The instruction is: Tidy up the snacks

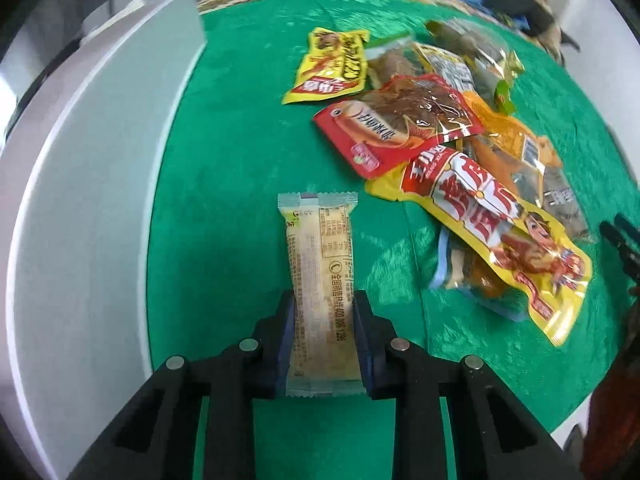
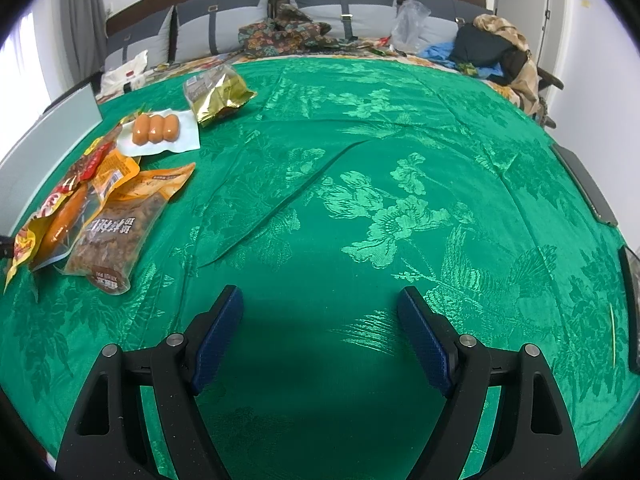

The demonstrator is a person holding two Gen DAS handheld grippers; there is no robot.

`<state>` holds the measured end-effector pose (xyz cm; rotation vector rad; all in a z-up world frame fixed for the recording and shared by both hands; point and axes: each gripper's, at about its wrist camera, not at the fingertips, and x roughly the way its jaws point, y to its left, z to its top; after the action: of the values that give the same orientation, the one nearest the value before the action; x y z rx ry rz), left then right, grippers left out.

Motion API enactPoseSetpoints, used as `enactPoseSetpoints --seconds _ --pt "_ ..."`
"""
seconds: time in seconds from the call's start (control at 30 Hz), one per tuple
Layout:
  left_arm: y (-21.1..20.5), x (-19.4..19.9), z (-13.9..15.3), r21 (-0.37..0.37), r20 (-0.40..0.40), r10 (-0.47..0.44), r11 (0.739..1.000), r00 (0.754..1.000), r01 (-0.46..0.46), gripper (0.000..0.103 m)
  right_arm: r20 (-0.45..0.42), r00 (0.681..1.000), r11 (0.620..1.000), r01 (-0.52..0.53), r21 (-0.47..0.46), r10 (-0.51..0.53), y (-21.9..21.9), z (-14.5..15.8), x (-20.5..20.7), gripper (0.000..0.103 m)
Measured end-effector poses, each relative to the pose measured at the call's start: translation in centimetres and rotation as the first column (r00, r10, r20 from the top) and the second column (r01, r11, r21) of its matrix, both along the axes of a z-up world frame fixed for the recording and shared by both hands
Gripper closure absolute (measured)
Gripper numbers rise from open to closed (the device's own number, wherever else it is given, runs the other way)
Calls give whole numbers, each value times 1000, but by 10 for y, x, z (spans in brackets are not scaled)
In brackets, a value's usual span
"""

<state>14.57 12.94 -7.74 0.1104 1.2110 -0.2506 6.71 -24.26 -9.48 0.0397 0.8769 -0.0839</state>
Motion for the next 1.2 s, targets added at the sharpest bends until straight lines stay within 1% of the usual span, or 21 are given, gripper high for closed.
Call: enactPoseSetpoints --seconds 0.07,0.1,0.13,0.17,0.2,0.23,0.27,0.33,0.37,0.4,0.47,0.5,0.53,0.57,0.6,0.7,0.8,0.93,0.97,1.07,1.2 --pt "16 -11 2 -49 7 54 997 999 -54 77 -15 1000 1000 -11 -1 11 -1 1 2 21" --pt "20 -18 2 -69 12 78 995 997 -77 77 -64 998 1000 -10 0 10 1 4 6 21" --pt "26 -25 3 -80 19 96 992 995 -94 77 -103 995 999 -6 49 11 4 13 12 21" --pt "23 -28 5 -86 26 107 991 994 -104 77 -86 995 989 -31 145 43 12 27 15 21" --pt "26 -34 8 -95 33 118 989 993 -114 77 -63 995 978 -59 198 72 21 38 17 21" --pt "29 -34 5 -101 36 123 988 992 -119 77 -42 990 960 -119 253 134 42 54 24 21" --pt "31 -35 6 -112 39 131 986 991 -126 77 -48 974 938 -198 285 220 69 66 35 21" --pt "34 -36 13 -134 49 154 980 987 -147 77 -104 920 889 -329 319 377 122 72 57 24" --pt "37 -31 14 -146 53 166 977 985 -156 77 -138 890 871 -375 318 434 145 71 68 24" --pt "39 -33 17 -158 58 177 973 982 -166 77 -195 849 857 -429 285 491 179 65 83 24" --pt "37 -34 23 -171 71 193 969 979 -178 77 -268 812 855 -480 198 518 220 52 101 27" --pt "38 -37 26 -173 79 197 968 977 -181 77 -323 794 855 -502 129 515 242 40 112 32" --pt "41 -44 30 -177 86 200 967 976 -183 77 -382 778 857 -509 81 499 255 30 120 56" --pt "42 -46 31 -180 90 201 967 975 -182 77 -408 782 862 -506 26 472 261 25 125 67" --pt "43 -51 34 -184 97 199 966 975 -179 77 -409 788 869 -494 26 460 260 28 130 68" --pt "44 -60 39 -194 114 188 967 975 -164 77 -436 775 882 -455 118 458 241 38 136 70" --pt "45 -65 41 -222 112 187 962 976 -159 77 -420 785 890 -414 193 456 213 49 131 70" --pt "44 -65 48 -264 107 190 952 976 -157 77 -397 811 886 -295 357 430 169 54 123 70" --pt "45 -66 49 -270 108 193 950 975 -159 77 -389 818 868 -244 432 423 154 53 123 70" --pt "52 -67 61 -319 103 209 933 972 -167 77 -361 840 803 -138 580 406 128 52 113 70" --pt "78 -68 87 -394 108 247 900 963 -187 77 -308 859 731 -108 674 410 138 66 105 70"
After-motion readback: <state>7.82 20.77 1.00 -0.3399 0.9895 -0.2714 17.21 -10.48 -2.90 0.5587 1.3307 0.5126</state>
